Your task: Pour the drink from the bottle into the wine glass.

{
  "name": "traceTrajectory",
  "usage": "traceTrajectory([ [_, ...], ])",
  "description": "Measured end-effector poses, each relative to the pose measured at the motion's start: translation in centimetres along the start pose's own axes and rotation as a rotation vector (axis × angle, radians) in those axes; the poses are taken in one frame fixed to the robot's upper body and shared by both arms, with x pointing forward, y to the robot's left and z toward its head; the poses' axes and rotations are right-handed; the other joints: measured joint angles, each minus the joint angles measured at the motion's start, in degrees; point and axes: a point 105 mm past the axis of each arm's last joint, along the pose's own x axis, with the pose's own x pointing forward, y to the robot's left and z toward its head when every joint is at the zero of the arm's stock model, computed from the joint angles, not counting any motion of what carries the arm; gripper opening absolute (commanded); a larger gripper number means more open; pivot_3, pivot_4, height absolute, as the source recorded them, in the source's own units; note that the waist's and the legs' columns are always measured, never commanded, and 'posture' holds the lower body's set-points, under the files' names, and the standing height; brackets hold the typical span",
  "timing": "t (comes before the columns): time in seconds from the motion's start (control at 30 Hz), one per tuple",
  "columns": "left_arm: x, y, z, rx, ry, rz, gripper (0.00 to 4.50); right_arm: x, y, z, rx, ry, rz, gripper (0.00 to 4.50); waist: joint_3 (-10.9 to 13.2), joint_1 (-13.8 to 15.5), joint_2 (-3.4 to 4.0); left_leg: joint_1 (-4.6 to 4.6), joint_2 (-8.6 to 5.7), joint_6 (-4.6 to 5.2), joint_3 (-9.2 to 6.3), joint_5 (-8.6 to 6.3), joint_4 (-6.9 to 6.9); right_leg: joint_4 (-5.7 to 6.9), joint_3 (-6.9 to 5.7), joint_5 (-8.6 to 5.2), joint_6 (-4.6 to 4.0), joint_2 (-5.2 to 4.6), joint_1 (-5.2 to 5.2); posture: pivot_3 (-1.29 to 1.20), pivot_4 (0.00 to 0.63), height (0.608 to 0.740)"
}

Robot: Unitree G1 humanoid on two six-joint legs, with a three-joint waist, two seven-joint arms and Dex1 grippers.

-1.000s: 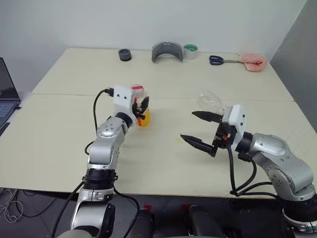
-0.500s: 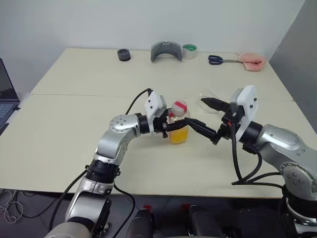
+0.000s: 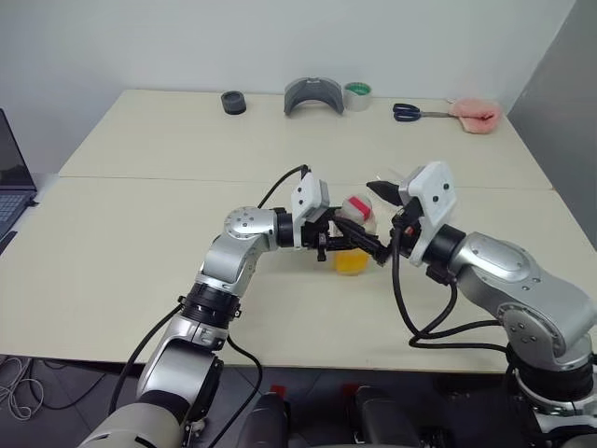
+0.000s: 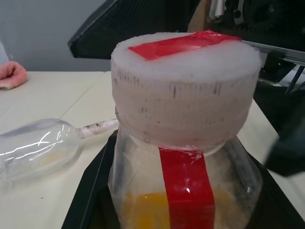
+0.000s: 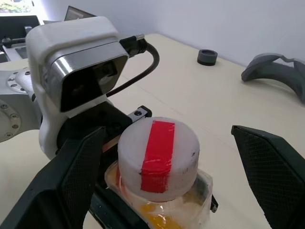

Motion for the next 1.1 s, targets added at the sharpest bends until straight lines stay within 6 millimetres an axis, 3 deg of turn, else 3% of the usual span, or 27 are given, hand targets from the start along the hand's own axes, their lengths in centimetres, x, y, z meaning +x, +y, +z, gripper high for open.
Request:
traceTrajectory([
  [0.13,0.0,0.0,0.0,0.001,0.003,0.001,1.89,0.1,0.0,0.1,0.004,-0.011,-0.007,4.50,0.00,0.00,0.00,0.00,0.00,0.00,-0.01,0.00,0.00,0.00,0.00,0.00,0.00,0.00,0.00,0.00,0.150,0.740],
  [0.23,-0.1,0.0,-0.1,0.002,0.006,0.003,1.89,0.2,-0.1,0.0,0.005,-0.012,-0.012,3.94,0.00,0.00,0.00,0.00,0.00,0.00,-0.01,0.00,0.00,0.00,0.00,0.00,0.00,0.00,0.00,0.00,0.150,0.740],
  [0.43,-0.3,0.2,-0.2,-0.001,0.015,0.011,1.89,0.5,0.7,-0.2,0.011,-0.011,0.034,1.88,0.01,-0.01,0.01,0.00,0.00,0.00,-0.01,0.00,0.00,0.00,0.00,0.00,0.00,0.00,0.00,0.00,0.150,0.740],
  [0.67,-0.5,0.0,-0.3,-0.005,0.022,0.002,1.88,0.6,0.8,-0.3,-0.017,-0.016,0.103,1.88,0.01,-0.01,0.01,0.00,-0.01,0.01,0.00,0.00,0.00,0.00,-0.01,0.00,0.00,0.00,0.00,0.00,0.150,0.740],
  [0.9,-0.9,-0.9,-0.1,0.009,0.064,-0.094,1.87,0.5,-0.2,-0.1,-0.119,0.045,0.507,1.88,0.16,-0.09,0.09,0.02,0.01,0.02,0.02,-0.01,0.01,-0.02,-0.03,0.00,0.00,0.03,0.02,0.00,0.150,0.740],
  [1.03,-0.7,-0.8,0.1,0.003,0.069,-0.101,1.86,0.8,-1.0,0.1,-0.090,0.067,0.596,1.88,0.19,-0.09,0.10,0.02,0.02,0.01,0.00,0.00,0.00,-0.02,-0.04,0.00,0.00,0.03,0.00,0.00,0.150,0.740],
  [1.1,-0.8,-0.6,0.1,-0.003,0.070,-0.088,1.86,1.0,-1.1,0.1,-0.083,0.059,0.585,2.60,0.19,-0.08,0.10,-0.01,0.01,0.01,-0.02,0.00,0.01,-0.02,-0.04,0.00,0.00,0.01,-0.01,0.00,0.150,0.740],
])
